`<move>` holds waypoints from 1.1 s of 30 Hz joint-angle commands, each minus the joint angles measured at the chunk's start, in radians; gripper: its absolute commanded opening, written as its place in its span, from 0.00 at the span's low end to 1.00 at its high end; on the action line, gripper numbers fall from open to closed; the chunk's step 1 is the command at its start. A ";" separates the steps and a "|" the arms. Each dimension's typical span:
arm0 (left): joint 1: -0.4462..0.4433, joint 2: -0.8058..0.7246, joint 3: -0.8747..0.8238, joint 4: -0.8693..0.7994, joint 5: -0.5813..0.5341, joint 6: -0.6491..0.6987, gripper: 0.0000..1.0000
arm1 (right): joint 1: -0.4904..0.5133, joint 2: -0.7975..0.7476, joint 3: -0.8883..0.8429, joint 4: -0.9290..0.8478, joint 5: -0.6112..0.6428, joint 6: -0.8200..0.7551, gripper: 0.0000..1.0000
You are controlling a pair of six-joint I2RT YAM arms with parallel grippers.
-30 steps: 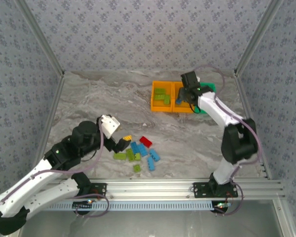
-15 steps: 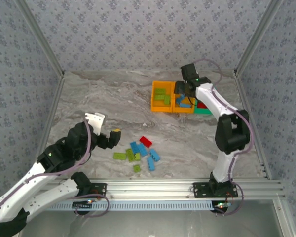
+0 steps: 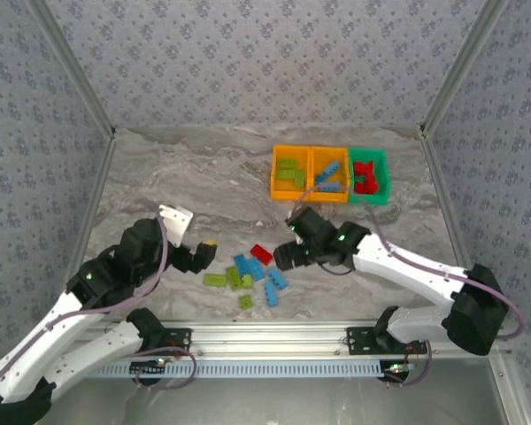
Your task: Sort the legos into containers by color
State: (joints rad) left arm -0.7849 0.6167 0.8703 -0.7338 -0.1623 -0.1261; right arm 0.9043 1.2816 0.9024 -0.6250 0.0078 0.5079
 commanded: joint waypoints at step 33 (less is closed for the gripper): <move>0.004 0.014 -0.087 0.049 0.469 0.252 0.99 | 0.050 0.225 -0.057 0.109 -0.071 0.106 0.29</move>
State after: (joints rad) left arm -0.7853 0.6422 0.7860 -0.7059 0.2401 0.1120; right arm 0.9581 1.5669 0.8635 -0.4870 -0.1188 0.5938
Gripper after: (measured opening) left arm 0.992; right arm 0.319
